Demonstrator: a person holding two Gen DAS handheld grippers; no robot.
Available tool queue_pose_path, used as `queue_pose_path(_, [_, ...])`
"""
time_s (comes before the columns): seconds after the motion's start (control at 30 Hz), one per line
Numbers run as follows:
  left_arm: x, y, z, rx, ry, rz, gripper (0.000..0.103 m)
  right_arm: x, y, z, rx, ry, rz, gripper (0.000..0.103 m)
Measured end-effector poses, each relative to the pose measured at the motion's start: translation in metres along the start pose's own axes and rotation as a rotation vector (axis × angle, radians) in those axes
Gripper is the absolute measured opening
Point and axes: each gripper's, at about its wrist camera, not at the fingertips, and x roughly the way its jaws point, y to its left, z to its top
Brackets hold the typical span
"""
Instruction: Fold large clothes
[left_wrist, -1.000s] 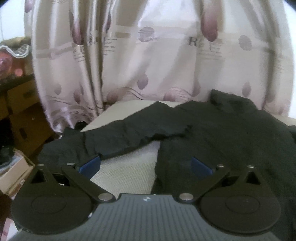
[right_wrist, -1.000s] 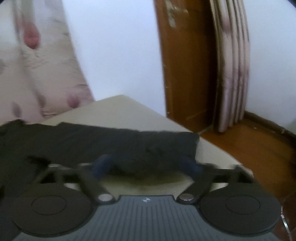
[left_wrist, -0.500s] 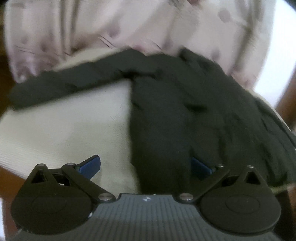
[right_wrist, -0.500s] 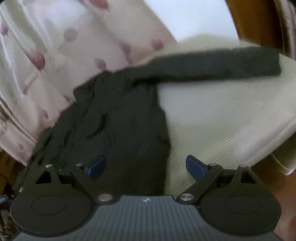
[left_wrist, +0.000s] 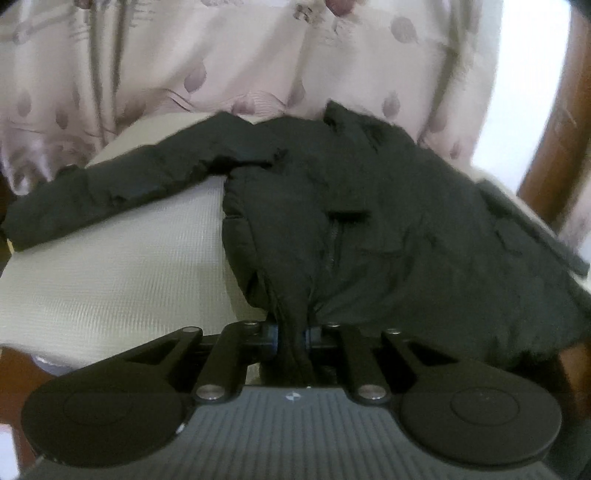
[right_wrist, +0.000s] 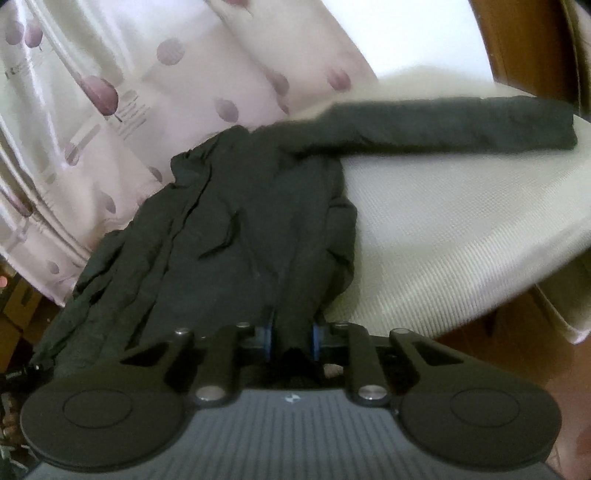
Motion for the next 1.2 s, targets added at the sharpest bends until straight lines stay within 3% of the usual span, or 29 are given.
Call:
queue_pose_path(0.13, [-0.008, -0.004, -0.002, 0.064, -0.033, 0.07, 0.033, -0.003, -0.006, -0.006, 0.008, 0.026, 0.021, 0.02])
queue_pose_path(0.17, [-0.013, -0.005, 0.001, 0.065, -0.056, 0.085, 0.045, -0.005, -0.011, -0.004, 0.039, 0.017, 0.037, 0.023])
queue_pose_path(0.2, [-0.019, -0.006, 0.004, 0.064, -0.095, 0.103, 0.064, -0.009, -0.018, 0.0, 0.082, -0.002, 0.063, 0.026])
queue_pose_path(0.23, [-0.028, -0.007, 0.008, 0.067, -0.148, 0.118, 0.074, -0.014, -0.026, 0.007, 0.128, -0.032, 0.087, 0.04])
queue_pose_path(0.27, [-0.036, -0.01, 0.013, 0.072, -0.207, 0.133, 0.093, -0.02, -0.036, 0.012, 0.18, -0.076, 0.097, 0.067])
queue_pose_path(0.33, [-0.049, -0.016, 0.023, 0.075, -0.322, 0.167, 0.103, -0.036, -0.058, 0.023, 0.278, -0.183, 0.099, 0.095])
queue_pose_path(0.4, [-0.05, -0.025, 0.037, 0.065, -0.372, 0.156, 0.103, -0.043, -0.083, 0.035, 0.366, -0.251, 0.102, 0.095])
queue_pose_path(0.5, [-0.032, -0.038, 0.06, 0.028, -0.376, 0.121, 0.103, -0.04, -0.13, 0.056, 0.547, -0.322, 0.112, 0.095])
queue_pose_path(0.67, [0.035, -0.066, 0.091, -0.039, -0.35, 0.097, 0.103, -0.024, -0.192, 0.082, 0.737, -0.383, 0.04, 0.095])
queue_pose_path(0.93, [0.137, -0.085, 0.112, 0.049, -0.319, 0.157, 0.103, 0.018, -0.237, 0.122, 0.814, -0.397, -0.066, 0.095])
queue_pose_path(1.1, [0.176, -0.082, 0.116, 0.042, -0.305, 0.154, 0.103, 0.031, -0.249, 0.131, 0.833, -0.448, -0.083, 0.095])
queue_pose_path(1.13, [0.179, -0.08, 0.116, 0.03, -0.3, 0.144, 0.103, 0.034, -0.245, 0.136, 0.8, -0.448, -0.12, 0.093])
queue_pose_path(1.2, [0.187, -0.073, 0.114, -0.01, -0.281, 0.129, 0.103, 0.043, -0.242, 0.144, 0.732, -0.401, -0.18, 0.046])
